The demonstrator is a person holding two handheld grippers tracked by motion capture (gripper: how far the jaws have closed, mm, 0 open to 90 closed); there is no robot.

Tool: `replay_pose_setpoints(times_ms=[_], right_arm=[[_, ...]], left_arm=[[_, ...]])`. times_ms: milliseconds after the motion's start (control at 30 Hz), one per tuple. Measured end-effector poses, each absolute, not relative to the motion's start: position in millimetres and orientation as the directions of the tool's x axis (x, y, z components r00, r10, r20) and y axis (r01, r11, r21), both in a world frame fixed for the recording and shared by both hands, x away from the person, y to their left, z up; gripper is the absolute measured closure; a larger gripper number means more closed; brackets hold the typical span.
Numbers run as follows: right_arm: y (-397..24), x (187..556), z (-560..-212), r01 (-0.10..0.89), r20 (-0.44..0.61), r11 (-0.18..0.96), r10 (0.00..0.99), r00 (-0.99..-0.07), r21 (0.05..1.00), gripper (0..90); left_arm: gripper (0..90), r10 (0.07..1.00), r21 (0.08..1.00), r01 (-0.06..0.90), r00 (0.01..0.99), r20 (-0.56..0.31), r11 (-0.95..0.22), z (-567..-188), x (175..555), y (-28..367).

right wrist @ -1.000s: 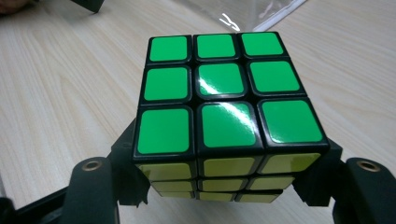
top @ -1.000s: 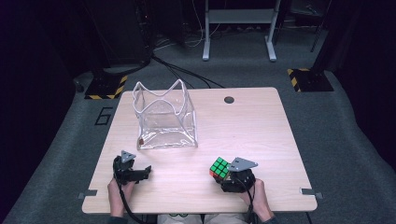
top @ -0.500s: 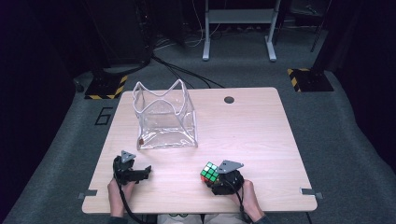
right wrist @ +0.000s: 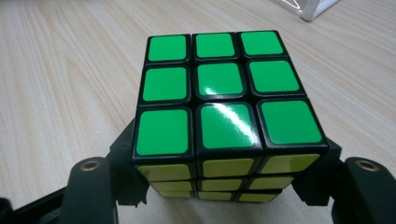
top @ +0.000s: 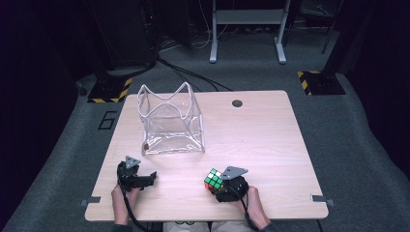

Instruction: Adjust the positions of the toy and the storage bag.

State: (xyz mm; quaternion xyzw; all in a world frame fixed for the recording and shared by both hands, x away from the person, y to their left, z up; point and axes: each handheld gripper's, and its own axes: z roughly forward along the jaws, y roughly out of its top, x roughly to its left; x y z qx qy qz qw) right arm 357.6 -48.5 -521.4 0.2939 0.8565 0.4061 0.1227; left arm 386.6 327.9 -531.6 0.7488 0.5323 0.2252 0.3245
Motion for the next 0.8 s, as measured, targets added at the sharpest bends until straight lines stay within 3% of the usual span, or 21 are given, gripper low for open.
replay_pose_setpoints(times_ms=[133,200,367,567,800], right_arm=[[-49.5,358.8,-523.5,0.417,0.043,0.488,0.610,-0.791,0.767,32.0],[-50.5,359.2,-524.0,0.423,0.042,0.494,0.612,-0.790,0.760,18.0],[-58.6,359.8,-522.3,0.456,0.088,0.474,0.614,-0.784,0.753,7.2],[-68.5,358.4,-512.7,0.466,0.131,0.439,0.605,-0.785,0.768,4.8],[-73.3,360.1,-500.2,0.460,0.110,0.445,0.616,-0.780,0.769,5.4]], left_arm=[[2.8,0.943,0.726,0.651,0.333,-0.009,-0.223,-531.6,386.6,327.9],[2.8,0.943,0.726,0.651,0.333,-0.009,-0.223,-531.6,386.6,327.9],[2.8,0.943,0.726,0.651,0.333,-0.008,-0.224,-531.5,386.7,327.9],[2.8,0.942,0.725,0.651,0.336,-0.009,-0.225,-531.5,387.1,328.0],[2.7,0.940,0.724,0.650,0.340,-0.008,-0.229,-531.3,387.6,328.1]])
